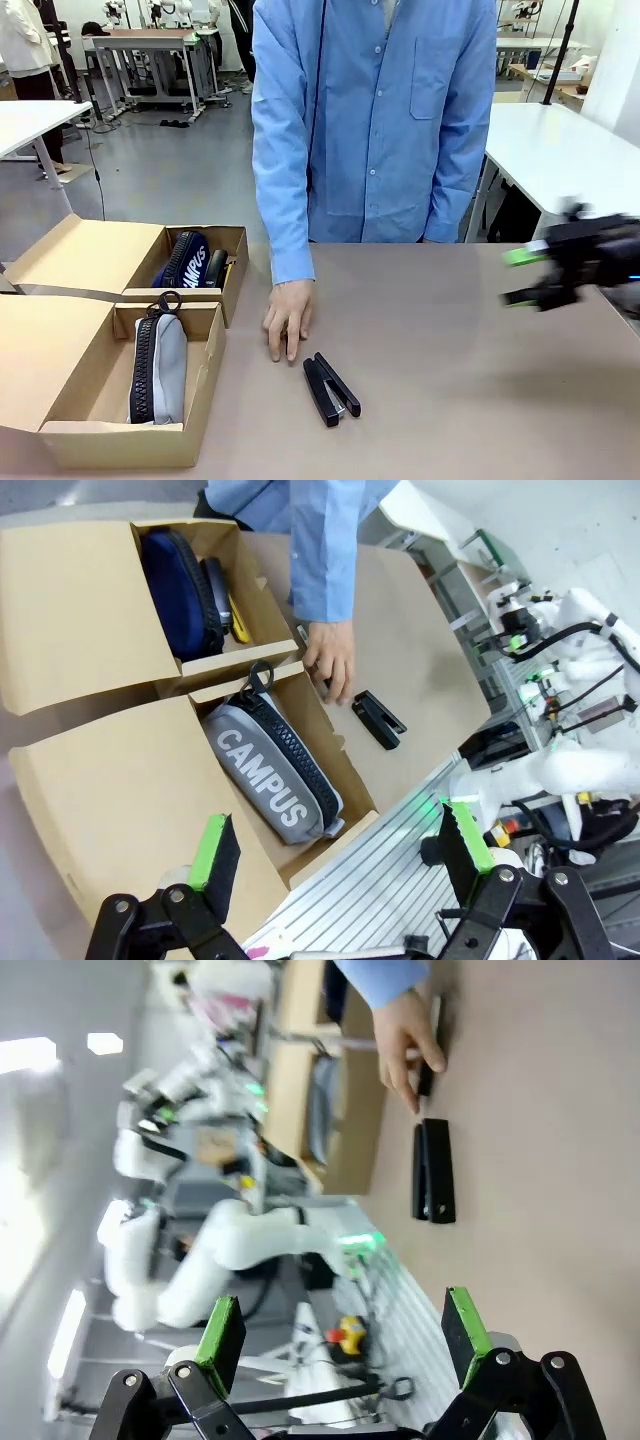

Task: Place items inside the box.
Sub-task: Pick up a Pencil pouch or Stapler and place it inside the Mailer Box closest to the robot.

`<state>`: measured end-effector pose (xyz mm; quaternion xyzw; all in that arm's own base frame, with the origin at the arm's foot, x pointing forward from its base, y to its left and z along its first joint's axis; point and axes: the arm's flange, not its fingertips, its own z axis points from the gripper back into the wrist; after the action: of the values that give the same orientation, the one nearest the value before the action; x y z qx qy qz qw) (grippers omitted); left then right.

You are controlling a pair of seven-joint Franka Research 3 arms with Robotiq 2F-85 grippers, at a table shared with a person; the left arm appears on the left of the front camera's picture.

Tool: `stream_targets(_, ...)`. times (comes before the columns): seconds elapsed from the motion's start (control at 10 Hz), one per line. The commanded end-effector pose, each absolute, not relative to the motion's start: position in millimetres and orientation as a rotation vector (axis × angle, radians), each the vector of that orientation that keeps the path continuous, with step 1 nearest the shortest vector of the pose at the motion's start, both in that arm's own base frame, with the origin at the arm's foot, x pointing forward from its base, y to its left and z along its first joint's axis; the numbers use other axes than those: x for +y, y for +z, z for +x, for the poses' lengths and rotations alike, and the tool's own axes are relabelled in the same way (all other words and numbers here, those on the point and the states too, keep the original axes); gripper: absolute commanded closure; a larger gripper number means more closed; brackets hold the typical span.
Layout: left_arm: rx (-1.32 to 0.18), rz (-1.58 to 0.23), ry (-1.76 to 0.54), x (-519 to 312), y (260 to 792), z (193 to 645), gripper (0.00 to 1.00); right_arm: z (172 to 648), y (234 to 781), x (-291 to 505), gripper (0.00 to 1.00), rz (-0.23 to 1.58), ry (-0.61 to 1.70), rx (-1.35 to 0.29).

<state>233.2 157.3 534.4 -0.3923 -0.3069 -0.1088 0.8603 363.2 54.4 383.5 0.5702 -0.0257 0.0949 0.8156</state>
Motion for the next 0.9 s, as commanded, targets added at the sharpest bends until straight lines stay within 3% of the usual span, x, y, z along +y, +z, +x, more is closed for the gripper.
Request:
stream_targets(0.0, -0.665, -0.836, -0.241, 155, 534, 232, 0.00, 369, 341, 171, 0.00, 1.069, 0.290, -0.049)
stream_targets(0.1, -0.665, -0.836, -0.241, 155, 534, 232, 0.00, 367, 342, 182, 0.00, 1.095, 0.383, -0.034)
stream_targets(0.2, -0.665, -0.836, -0.241, 155, 534, 232, 0.00, 368, 364, 147, 0.00, 1.192, 0.390, -0.039)
stream_targets(0.4, -0.665, -0.836, -0.241, 155, 534, 232, 0.00, 331, 406, 28, 0.00, 1.170, 0.378, -0.004)
stream_targets(0.6, -0.665, -0.836, -0.241, 155, 534, 232, 0.00, 255, 424, -53, 0.00, 1.083, 0.333, -0.238)
stream_targets(0.8, -0.665, -0.836, -0.241, 155, 534, 232, 0.00, 234, 422, -79, 0.00, 1.039, 0.227, -0.392)
